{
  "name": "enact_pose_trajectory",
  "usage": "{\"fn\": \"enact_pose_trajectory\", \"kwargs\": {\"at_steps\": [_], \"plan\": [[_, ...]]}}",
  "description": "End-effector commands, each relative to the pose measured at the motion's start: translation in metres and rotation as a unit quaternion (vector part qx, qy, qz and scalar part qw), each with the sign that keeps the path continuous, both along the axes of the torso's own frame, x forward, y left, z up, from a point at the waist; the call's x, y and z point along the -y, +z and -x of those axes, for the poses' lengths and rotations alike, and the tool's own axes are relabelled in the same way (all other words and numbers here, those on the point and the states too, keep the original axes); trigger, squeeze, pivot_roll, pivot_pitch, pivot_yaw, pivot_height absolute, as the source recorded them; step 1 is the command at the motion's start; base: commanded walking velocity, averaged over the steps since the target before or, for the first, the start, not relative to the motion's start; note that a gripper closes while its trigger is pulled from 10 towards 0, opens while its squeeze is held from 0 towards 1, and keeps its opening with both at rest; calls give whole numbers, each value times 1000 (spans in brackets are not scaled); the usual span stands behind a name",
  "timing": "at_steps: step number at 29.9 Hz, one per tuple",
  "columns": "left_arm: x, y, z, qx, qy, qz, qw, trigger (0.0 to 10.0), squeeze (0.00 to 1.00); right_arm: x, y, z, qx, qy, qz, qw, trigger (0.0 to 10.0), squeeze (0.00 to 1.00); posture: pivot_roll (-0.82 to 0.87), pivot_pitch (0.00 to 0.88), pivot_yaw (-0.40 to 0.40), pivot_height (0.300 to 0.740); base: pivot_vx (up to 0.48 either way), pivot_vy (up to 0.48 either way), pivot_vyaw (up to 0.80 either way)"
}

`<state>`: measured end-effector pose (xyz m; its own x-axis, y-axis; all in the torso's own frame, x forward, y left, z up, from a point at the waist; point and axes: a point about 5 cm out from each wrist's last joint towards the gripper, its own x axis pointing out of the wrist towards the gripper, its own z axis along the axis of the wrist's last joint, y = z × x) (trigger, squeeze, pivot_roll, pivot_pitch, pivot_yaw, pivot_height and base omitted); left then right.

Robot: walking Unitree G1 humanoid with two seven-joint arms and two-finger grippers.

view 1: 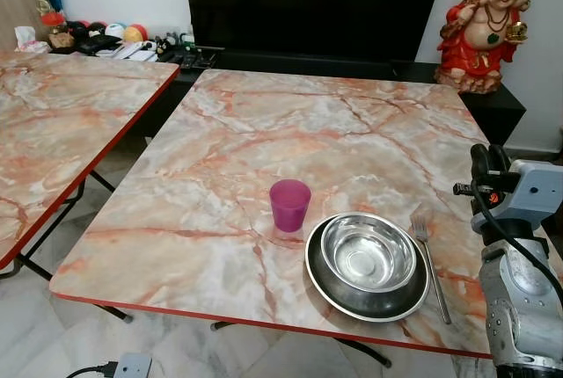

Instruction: Setting the table

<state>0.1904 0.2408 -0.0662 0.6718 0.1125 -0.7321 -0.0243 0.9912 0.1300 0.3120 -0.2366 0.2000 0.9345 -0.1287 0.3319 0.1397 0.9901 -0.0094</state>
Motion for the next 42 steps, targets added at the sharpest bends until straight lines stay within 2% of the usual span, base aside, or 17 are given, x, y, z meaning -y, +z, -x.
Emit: {"fn": "enact_pose_trajectory", "kwargs": {"at_steps": [1,14,23,31,42], "plan": [[-3,-3,6,-13,13,-1,1000,10000,0,-7,-2,-1,2,8,2,1000,10000,0,-51,0,8,740,0,480,0],[-4,-4,10,-17,12,-1,1000,10000,0,-9,-1,-1,7,13,9,1000,10000,0,-46,1,5,740,0,480,0],[-3,-7,14,-22,11,0,1000,10000,0,-13,0,-5,13,16,-2,1000,10000,0,-48,0,3,740,0,480,0],[-2,-6,11,-19,2,0,1000,10000,0,-19,2,-7,15,22,0,1000,10000,0,-51,0,5,740,0,480,0],[-1,-9,20,-28,-5,1,1000,10000,0,-26,-1,-7,9,32,0,999,10000,0,-46,0,2,740,0,480,0]]}}
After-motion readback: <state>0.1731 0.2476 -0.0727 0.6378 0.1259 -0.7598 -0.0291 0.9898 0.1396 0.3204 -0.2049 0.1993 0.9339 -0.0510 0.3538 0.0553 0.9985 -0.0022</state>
